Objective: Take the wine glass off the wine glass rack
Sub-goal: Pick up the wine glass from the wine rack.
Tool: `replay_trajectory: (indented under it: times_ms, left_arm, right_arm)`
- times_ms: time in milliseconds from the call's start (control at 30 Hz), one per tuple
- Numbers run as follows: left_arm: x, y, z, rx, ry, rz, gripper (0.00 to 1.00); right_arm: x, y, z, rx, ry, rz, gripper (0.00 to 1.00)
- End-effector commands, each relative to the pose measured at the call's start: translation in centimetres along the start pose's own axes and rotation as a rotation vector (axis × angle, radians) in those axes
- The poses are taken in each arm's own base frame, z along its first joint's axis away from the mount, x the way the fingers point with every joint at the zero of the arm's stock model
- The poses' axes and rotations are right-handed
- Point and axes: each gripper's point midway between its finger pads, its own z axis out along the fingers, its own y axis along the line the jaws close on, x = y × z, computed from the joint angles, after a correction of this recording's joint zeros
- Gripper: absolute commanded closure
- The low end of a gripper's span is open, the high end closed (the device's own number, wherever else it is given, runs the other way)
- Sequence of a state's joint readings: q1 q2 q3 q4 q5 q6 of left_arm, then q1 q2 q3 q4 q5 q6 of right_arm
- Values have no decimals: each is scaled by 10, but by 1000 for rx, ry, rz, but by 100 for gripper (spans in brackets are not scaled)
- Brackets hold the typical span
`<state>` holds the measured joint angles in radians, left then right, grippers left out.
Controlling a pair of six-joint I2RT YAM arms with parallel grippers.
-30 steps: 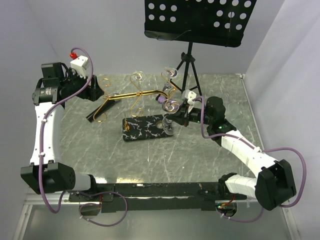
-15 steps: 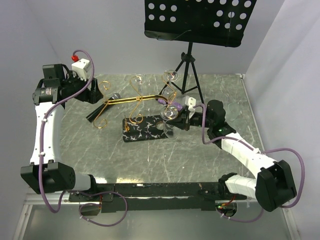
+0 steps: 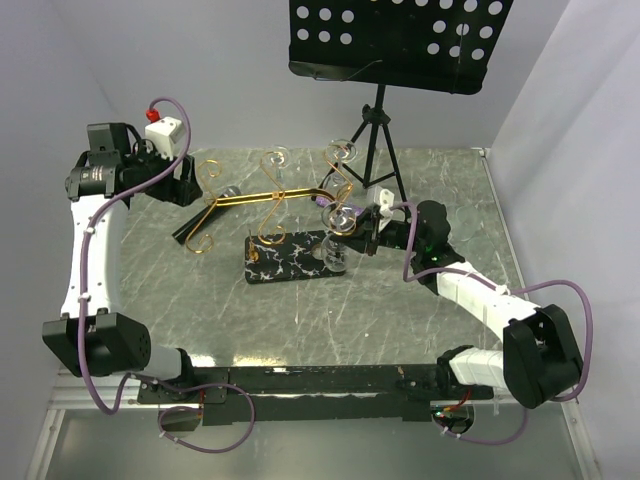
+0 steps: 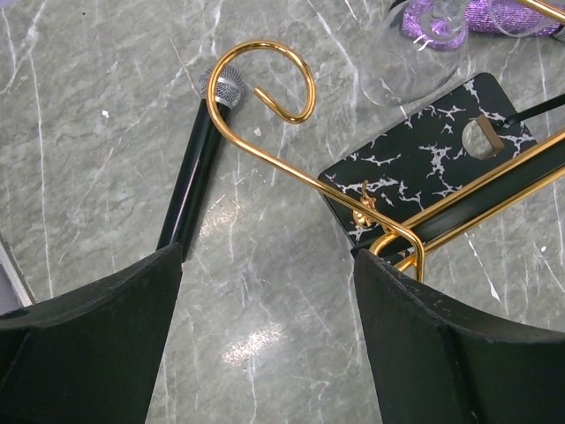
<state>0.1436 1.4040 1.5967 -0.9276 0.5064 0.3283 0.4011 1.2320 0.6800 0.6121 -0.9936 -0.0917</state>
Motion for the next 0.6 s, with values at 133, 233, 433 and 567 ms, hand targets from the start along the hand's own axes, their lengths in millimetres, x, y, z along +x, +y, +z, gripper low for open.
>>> replay_trajectory:
  times_ms: [133, 233, 433, 567]
  left_arm:
    - [-14, 5, -4, -15, -32, 26, 17]
    - [-12, 5, -4, -18, -27, 27, 17]
    - [-12, 4, -4, -13, -27, 26, 17]
    - [-15, 6, -3, -15, -33, 26, 17]
  right_arm:
    - [-37, -18, -3, 101, -115, -99, 100]
    - [-38, -22, -5, 130, -127, -89, 100]
    - [-37, -29, -11, 186, -138, -41, 100]
    - [-38, -37, -19, 253, -136, -20, 100]
